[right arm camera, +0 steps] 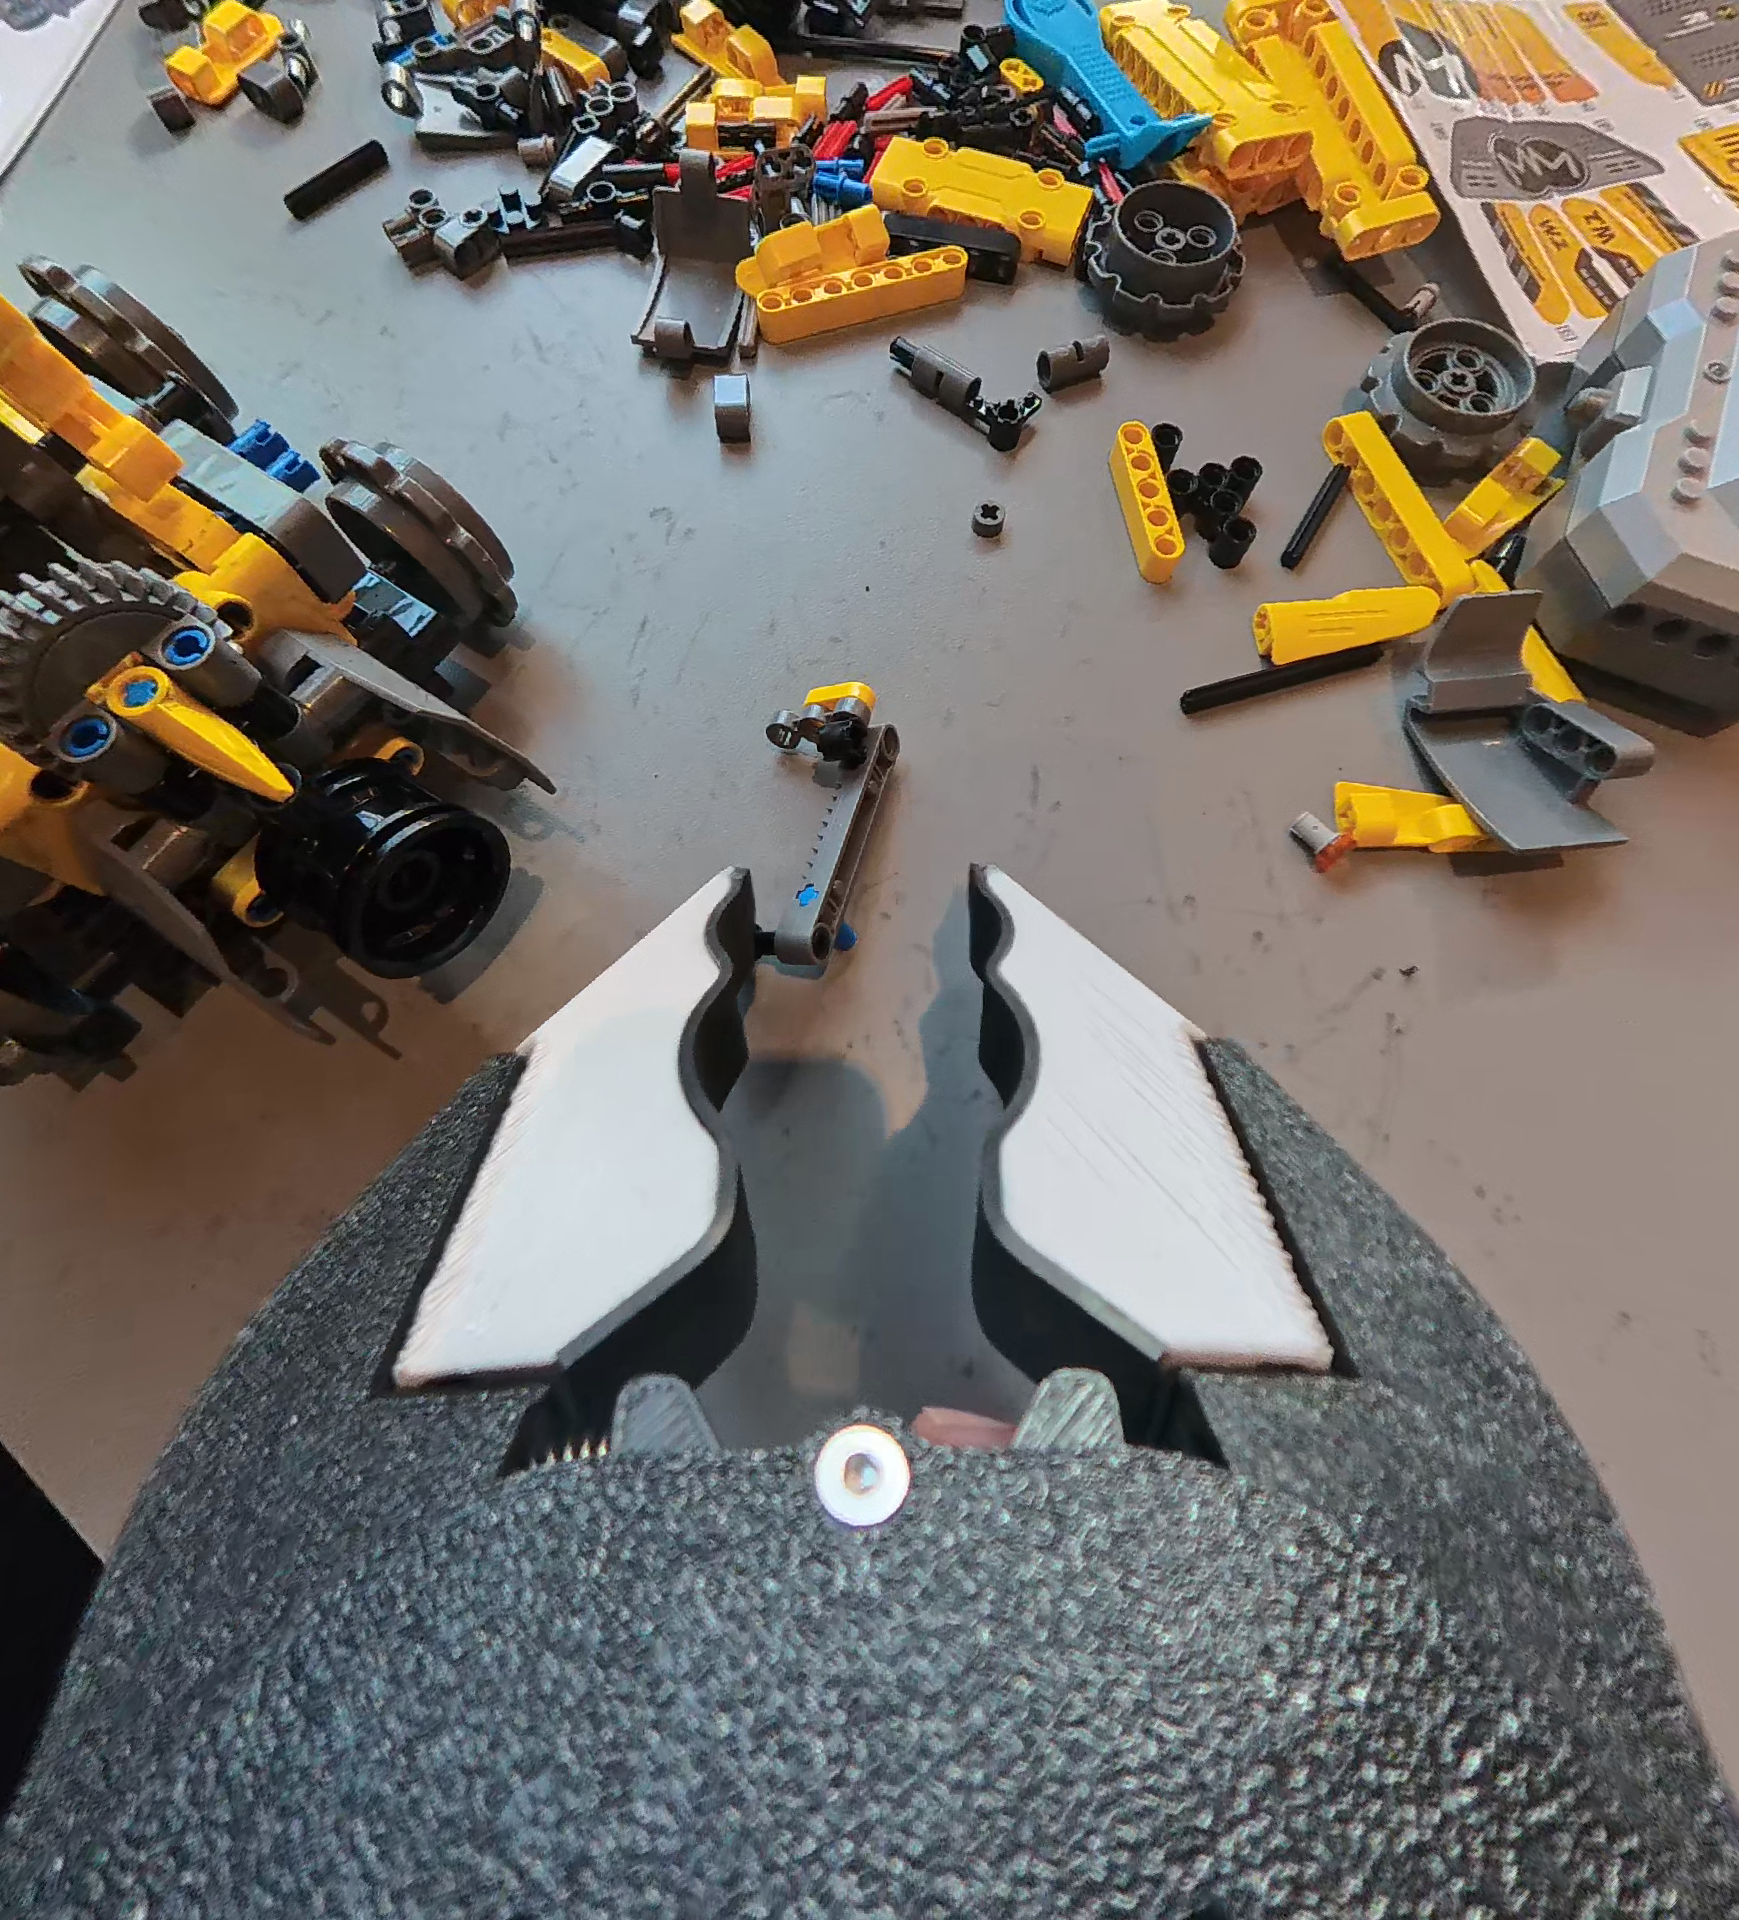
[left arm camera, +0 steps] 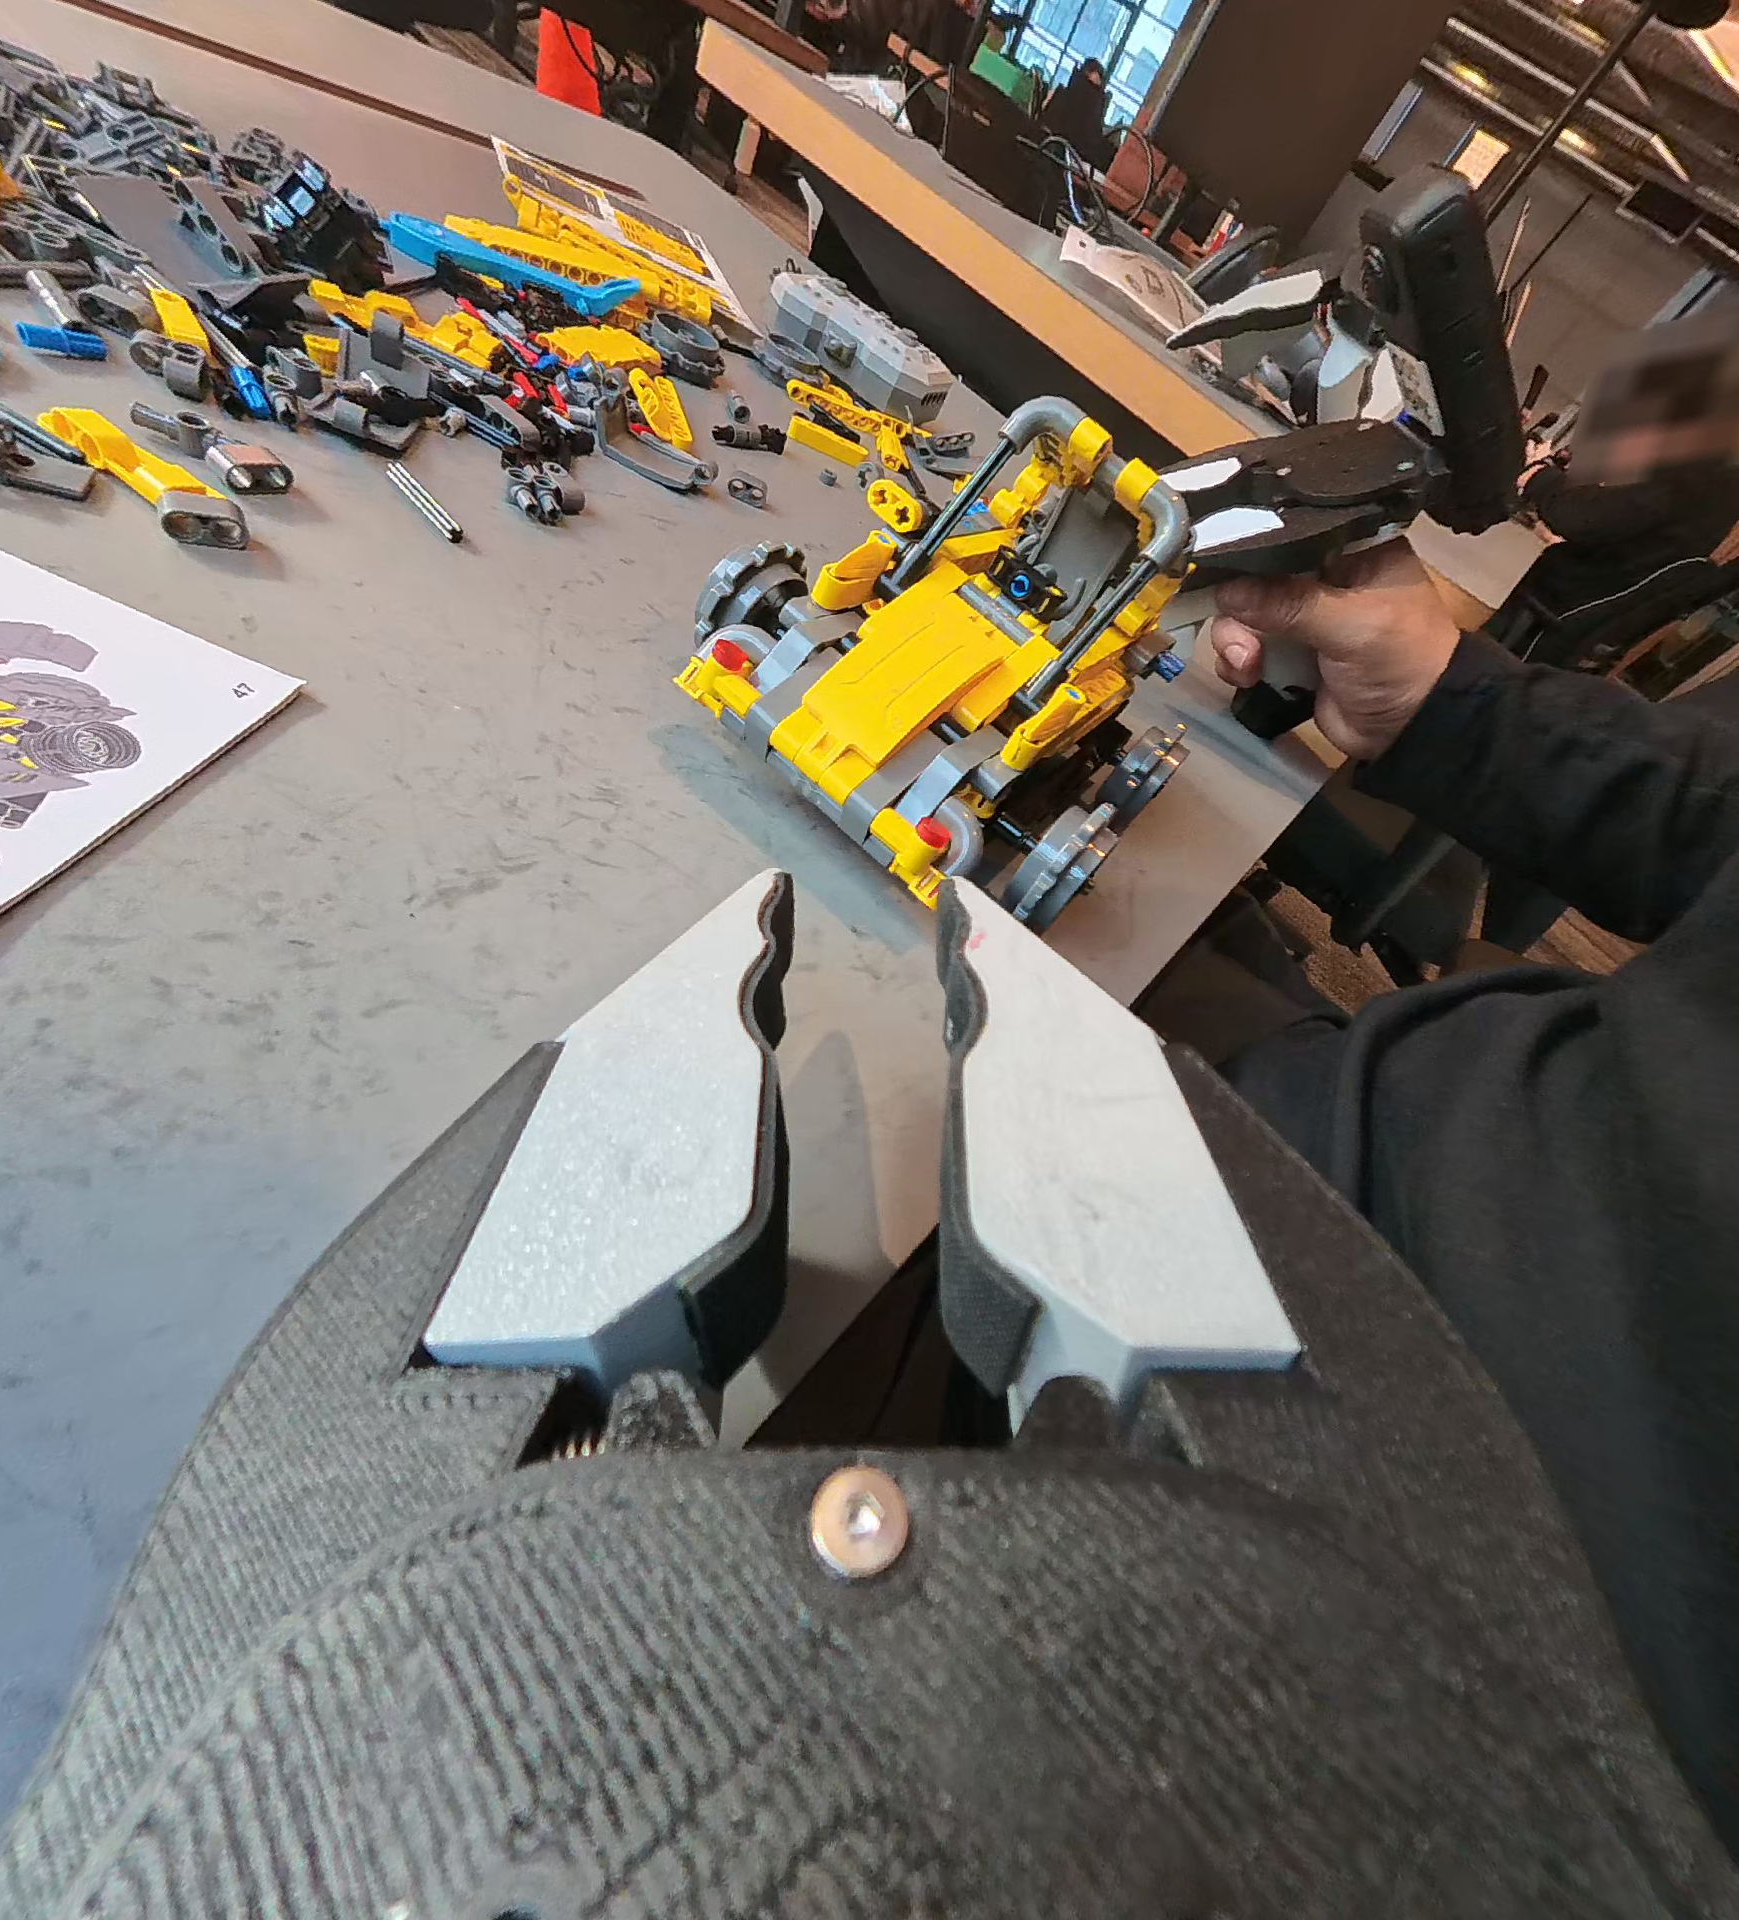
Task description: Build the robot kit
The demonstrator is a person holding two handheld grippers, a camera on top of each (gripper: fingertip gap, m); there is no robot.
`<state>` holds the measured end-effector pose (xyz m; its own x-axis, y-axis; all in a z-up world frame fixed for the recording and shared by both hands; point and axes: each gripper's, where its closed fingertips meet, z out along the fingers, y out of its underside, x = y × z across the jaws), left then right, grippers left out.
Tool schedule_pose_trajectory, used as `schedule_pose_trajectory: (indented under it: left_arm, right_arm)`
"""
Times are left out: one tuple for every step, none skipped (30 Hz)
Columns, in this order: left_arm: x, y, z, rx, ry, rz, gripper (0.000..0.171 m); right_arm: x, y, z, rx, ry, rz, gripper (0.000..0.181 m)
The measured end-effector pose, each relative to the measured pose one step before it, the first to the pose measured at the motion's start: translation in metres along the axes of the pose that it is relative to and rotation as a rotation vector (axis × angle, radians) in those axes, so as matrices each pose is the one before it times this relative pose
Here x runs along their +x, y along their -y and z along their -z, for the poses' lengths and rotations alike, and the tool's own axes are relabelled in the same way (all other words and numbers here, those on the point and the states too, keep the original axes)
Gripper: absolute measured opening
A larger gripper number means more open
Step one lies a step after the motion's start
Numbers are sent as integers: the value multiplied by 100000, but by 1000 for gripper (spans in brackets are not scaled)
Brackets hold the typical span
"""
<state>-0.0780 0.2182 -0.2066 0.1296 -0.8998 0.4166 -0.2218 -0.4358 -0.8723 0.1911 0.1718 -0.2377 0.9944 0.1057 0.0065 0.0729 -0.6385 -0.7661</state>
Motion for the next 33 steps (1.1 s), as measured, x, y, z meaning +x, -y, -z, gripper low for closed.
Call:
schedule_pose_trajectory:
  left_arm:
    - [18, -14, -2, -57, 67, -197, 25]
    - [-3, 5, 8, -28, 94, -225, 25]
    - [-11, 34, 28, 24, 99, -162, 25]
    - [7, 66, 38, 192, -60, -107, 25]
    - [14, 89, 38, 259, -27, -188, 25]
    - [-16, 70, 35, 171, 269, -300, 25]
    - [-28, 67, 11, 210, 384, -348, 25]
    - [-8, 41, -24, 196, 310, -218, 25]
    - [20, -20, -88, 72, 187, 24, 25]
    - [68, -72, -148, -76, -45, 410, 25]
    - [164, -102, -188, -277, -630, 762, 25]
    - [245, -119, -193, -431, -1037, 777, 26]
    - [235, -128, -183, -606, -849, 464, 27]
    - [160, -134, -149, -680, -216, -289, 27]
    - [63, -83, -94, -419, 608, -1046, 27]
    - [-27, -19, -56, -232, 1067, -1342, 27]
    - [-54, -18, -53, -300, 1001, -1292, 27]
    - [-88, -6, -59, -280, 930, -1039, 27]
    - [-115, 24, -49, -152, 1005, -713, 27]
    - [-90, 21, -59, -99, 787, -426, 27]
    - [-56, 8, -59, -136, 602, -269, 27]
    - [-30, 5, -55, -133, 618, -311, 28]
    - [7, 7, -51, -217, 523, -374, 28]
    - [24, 39, -36, -139, 445, -538, 28]
    - [33, 110, -18, 109, 431, -763, 28]
    - [47, 124, -17, 56, 379, -772, 28]
    - [33, 115, -18, -172, 394, -767, 28]
    - [36, 83, -3, -356, 441, -880, 28]
    - [49, 81, 21, -336, 468, -1011, 28]
    - [17, 87, 36, -159, 672, -1064, 28]
    - [5, 84, 64, -24, 775, -1005, 28]
    - [-18, 27, 65, -61, 723, -853, 27]
    - [0, -32, 49, -187, 618, -635, 27]
  right_arm:
    - [-35, 15, 6, 88, 187, 171, 39]
    - [-66, 16, 9, 132, 314, 277, 37]
    - [-83, 32, 16, 230, 390, 352, 33]
    - [-66, 90, 42, 577, 419, 277, 30]
    - [-22, 162, 93, 1147, 211, -98, 31]
    - [43, 226, 189, 1725, -57, -516, 32]
    - [53, 237, 253, 2055, -93, -724, 34]
    - [51, 230, 331, 2250, -190, -646, 35]
    - [60, 121, 373, 1923, -350, -486, 35]
    - [73, 8, 378, 1408, -305, -538, 35]
    - [32, -71, 363, 876, 44, -667, 35]
    - [-35, -152, 311, 255, 447, -515, 35]
    - [-50, -223, 262, -343, 465, -252, 35]
    - [-115, -236, 231, -532, 828, 203, 36]
    - [-164, -193, 251, -286, 1122, 610, 36]
    - [-144, -163, 262, -140, 1067, 433, 36]
    - [-46, -139, 252, -117, 738, -104, 36]
    - [31, -82, 242, 114, 394, -825, 36]
    - [148, -82, 163, -176, -67, -1862, 36]
    - [185, -57, 82, -448, -215, -2287, 36]
    - [-78, 91, -9, 242, 1285, -1705, 37]
    - [-280, 272, -105, 822, 2141, -1073, 37]
    - [-238, 277, -257, 160, 1604, -824, 37]
    - [-46, 203, -399, -1114, 404, -763, 37]
    - [297, 80, -494, -2158, -1663, -713, 35]
    - [326, -114, -580, -3221, -1417, -816, 33]
    - [-19, -231, -607, -3752, 1238, -942, 34]
    - [-32, -193, -549, -2559, 1484, -1428, 33]
    - [-58, -254, -522, -2413, 1670, -1564, 31]
    - [-211, -411, -483, -3179, 2440, -945, 28]
    - [-139, -82, -267, -920, 1524, -653, 23]
    - [21, 7, -64, -199, 29, 259, 15]
    - [-51, 33, 10, -376, -93, 1637, 14]
